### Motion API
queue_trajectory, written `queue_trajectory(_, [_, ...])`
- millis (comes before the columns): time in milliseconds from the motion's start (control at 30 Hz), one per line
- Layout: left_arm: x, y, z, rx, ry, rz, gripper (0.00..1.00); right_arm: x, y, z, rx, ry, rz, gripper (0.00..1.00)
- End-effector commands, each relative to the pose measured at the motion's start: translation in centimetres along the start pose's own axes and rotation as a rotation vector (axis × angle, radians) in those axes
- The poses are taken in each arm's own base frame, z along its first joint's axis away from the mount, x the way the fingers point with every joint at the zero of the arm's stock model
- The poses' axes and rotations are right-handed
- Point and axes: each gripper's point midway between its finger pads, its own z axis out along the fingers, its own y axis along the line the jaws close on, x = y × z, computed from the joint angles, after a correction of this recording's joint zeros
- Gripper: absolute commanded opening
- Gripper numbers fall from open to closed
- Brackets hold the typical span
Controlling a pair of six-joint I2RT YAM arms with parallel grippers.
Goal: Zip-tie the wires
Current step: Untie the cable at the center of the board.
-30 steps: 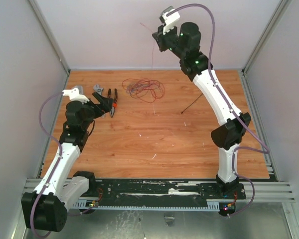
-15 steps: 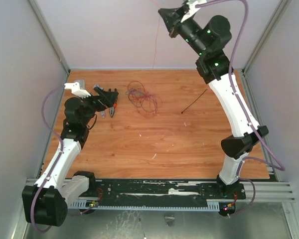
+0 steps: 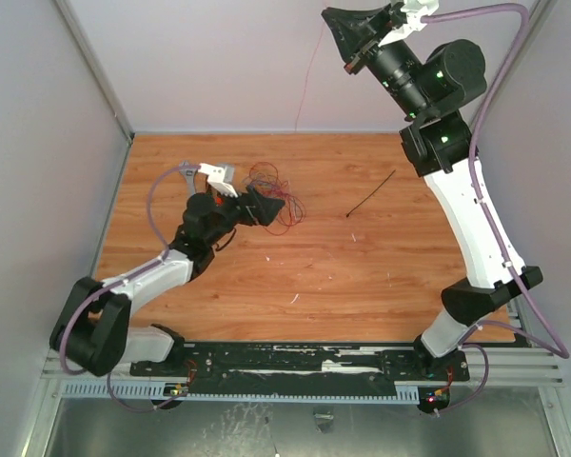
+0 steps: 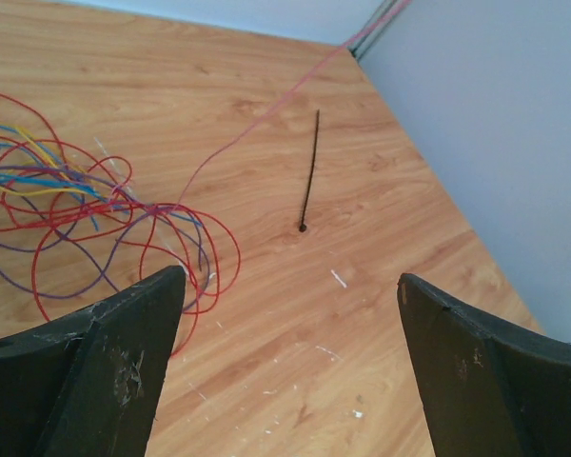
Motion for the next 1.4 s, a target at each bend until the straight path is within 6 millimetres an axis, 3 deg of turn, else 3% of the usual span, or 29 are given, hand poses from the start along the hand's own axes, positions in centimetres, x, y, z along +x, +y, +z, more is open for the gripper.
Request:
queue_trajectory(0, [-2.1, 0.1, 2.7, -0.03, -0.121, 0.083, 0.98, -2.4, 0.6, -1.4, -0.001, -0.028, 0.016, 0.0])
queue_trajectory(200, [0.4, 1.8, 7.3, -0.128, -0.041, 0.157, 0.98, -3.8, 0.5, -2.8, 0.025, -0.038, 0.002, 0.0])
queue_trajectory(400, [3.0, 3.9, 10.7, -0.207, 0.015, 0.198, 0.88, -5.3, 0.6, -4.0, 0.032, -0.053, -0.015, 0.0])
queue_trajectory(633, [5.3, 5.0, 12.0, -0.229, 0.066, 0.193, 0.74, -6.2, -1.0, -5.1, 0.127, -0.036, -0.062, 0.0])
queue_trajectory(833, [5.6, 5.6, 12.2, -0.247, 0.076, 0.216, 0.45, -6.7, -2.4, -6.1, 0.212, -0.023, -0.096, 0.0])
queue_trajectory(1033, [4.7, 5.5, 13.5, -0.241, 0.053, 0.256, 0.22, -7.2, -2.5, -7.2, 0.232, -0.021, -0.105, 0.0])
queue_trajectory(1133, [3.5, 5.7, 14.4, -0.265, 0.039, 0.291, 0.05, -7.6, -2.7, -8.0, 0.249, -0.017, -0.115, 0.0])
queue_trajectory(1167, [2.7, 5.6, 14.7, -0.277, 0.03, 0.31, 0.0, -7.4, -3.0, -8.3, 0.27, -0.005, -0.121, 0.0])
queue_trajectory(1267, [-0.8, 5.3, 15.2, -0.318, 0.001, 0.397, 0.0, -6.0, -4.0, -9.5, 0.334, 0.046, -0.131, 0.0])
queue_trajectory(1367, [-6.5, 4.1, 15.0, -0.363, -0.064, 0.47, 0.0, -3.5, -5.1, -11.3, 0.4, 0.119, -0.145, 0.0])
